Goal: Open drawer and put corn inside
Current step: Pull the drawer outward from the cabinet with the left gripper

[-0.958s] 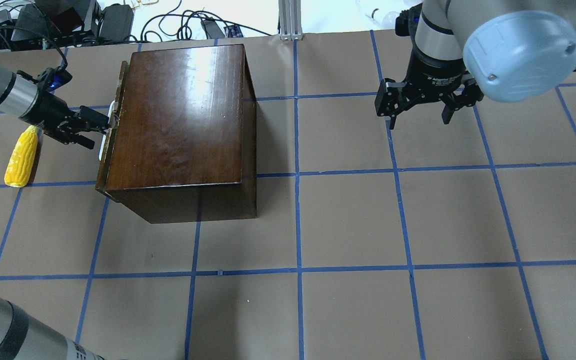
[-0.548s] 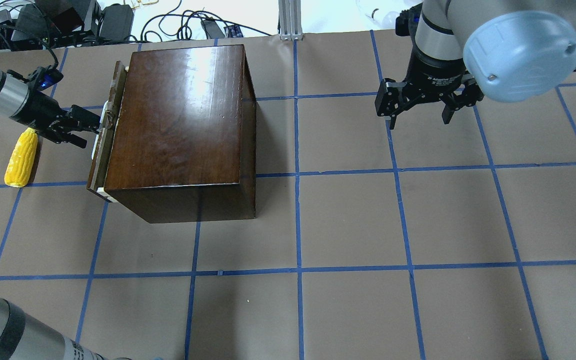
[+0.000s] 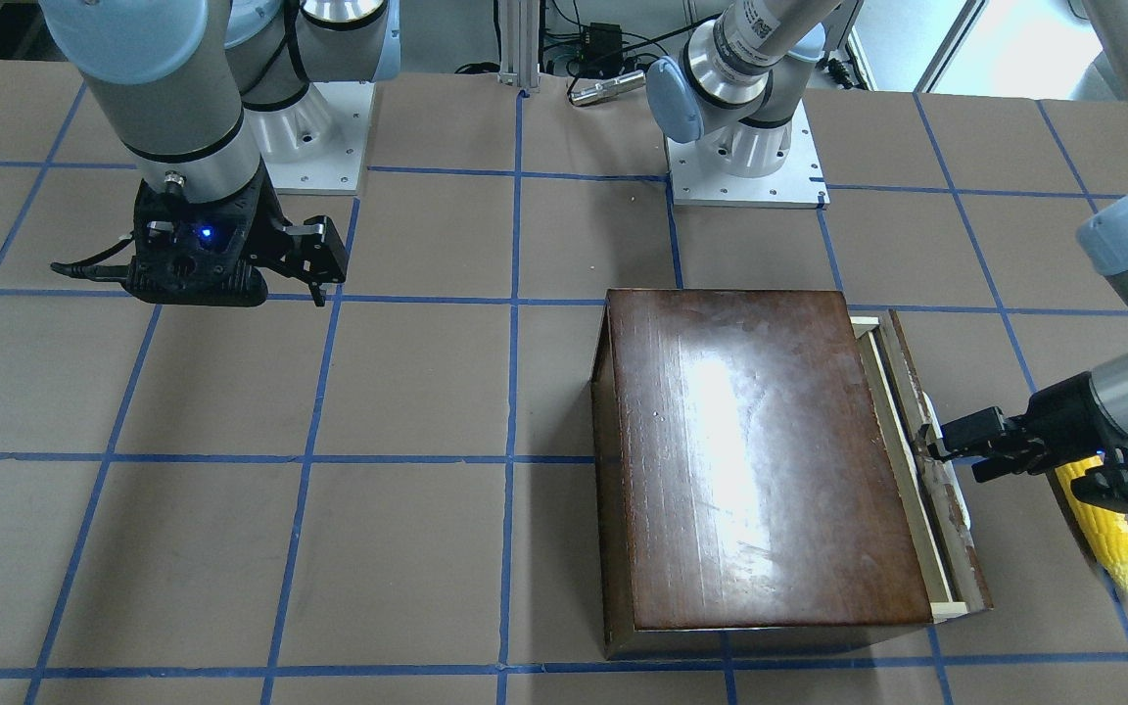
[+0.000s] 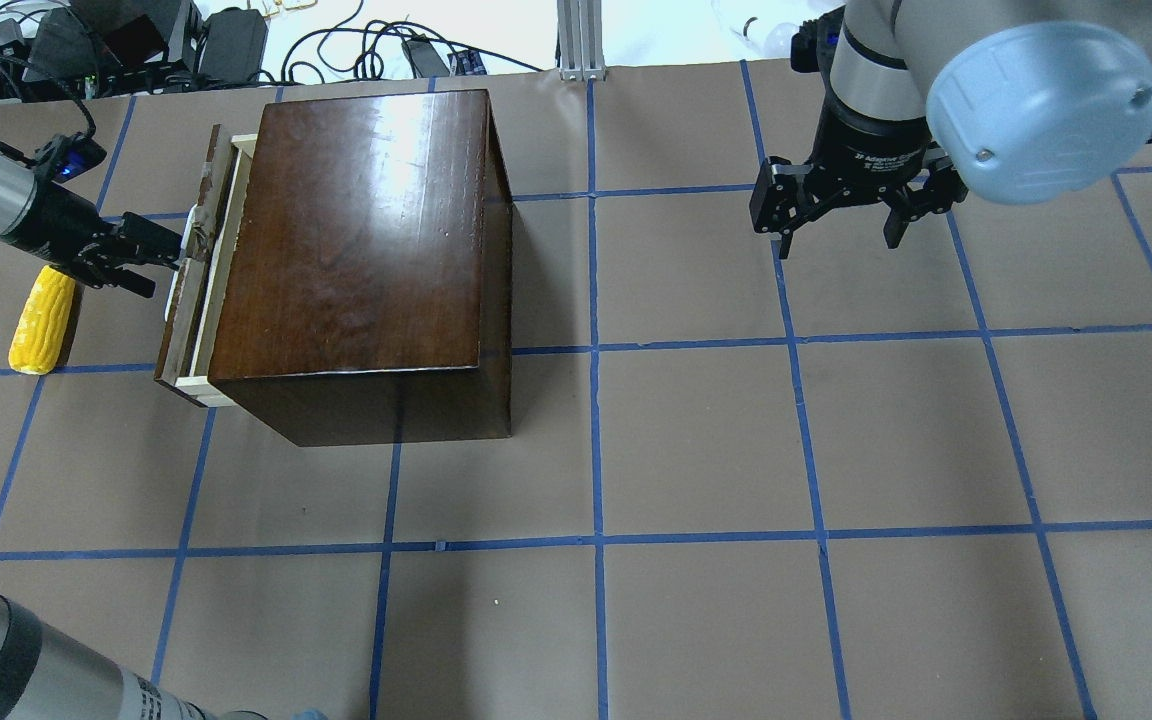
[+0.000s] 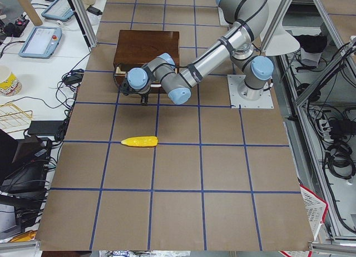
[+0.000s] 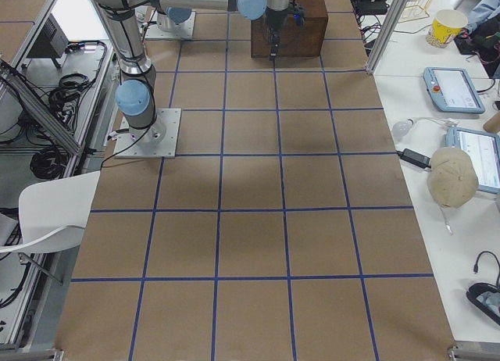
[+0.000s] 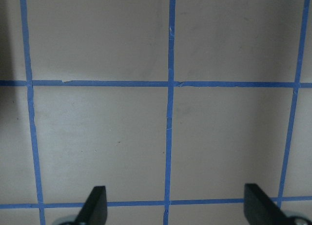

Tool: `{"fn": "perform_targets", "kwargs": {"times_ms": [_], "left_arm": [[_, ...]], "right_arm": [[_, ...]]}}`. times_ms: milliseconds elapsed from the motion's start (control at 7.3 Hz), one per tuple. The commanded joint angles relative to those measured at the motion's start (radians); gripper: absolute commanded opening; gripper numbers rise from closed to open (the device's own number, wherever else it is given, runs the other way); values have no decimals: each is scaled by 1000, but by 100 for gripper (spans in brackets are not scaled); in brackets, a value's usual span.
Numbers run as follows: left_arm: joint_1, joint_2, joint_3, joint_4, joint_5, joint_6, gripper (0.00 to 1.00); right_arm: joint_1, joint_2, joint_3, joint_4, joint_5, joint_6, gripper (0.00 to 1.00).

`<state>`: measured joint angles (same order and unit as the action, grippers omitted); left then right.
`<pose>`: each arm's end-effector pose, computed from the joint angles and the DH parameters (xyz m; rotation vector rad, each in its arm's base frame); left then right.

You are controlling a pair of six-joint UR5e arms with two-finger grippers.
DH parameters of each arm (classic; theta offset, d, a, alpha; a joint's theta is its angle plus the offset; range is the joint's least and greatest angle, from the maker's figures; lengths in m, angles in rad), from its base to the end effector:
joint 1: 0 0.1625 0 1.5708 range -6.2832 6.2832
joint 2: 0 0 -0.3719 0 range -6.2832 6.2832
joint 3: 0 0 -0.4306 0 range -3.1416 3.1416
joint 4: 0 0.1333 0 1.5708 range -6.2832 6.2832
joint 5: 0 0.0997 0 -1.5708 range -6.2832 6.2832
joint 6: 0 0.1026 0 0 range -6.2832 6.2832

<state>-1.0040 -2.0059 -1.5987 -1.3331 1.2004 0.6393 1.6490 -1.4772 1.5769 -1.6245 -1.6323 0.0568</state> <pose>0.1879 -0.6127 0.1919 -0.0408 -2.7110 0.0354 0.1702 -0.5465 0.3830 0.0351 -3.0763 -0.0642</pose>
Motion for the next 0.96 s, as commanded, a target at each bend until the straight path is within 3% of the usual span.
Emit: {"fn": "perform_targets", "kwargs": {"times_ms": [0, 821], "left_arm": [[16, -1, 2, 2, 2, 13, 100], [25, -21, 42, -1, 16, 74, 100]], "right_arm": [[0, 0, 0, 0, 0, 0, 100], [0, 0, 0, 0, 0, 0, 100]]}}
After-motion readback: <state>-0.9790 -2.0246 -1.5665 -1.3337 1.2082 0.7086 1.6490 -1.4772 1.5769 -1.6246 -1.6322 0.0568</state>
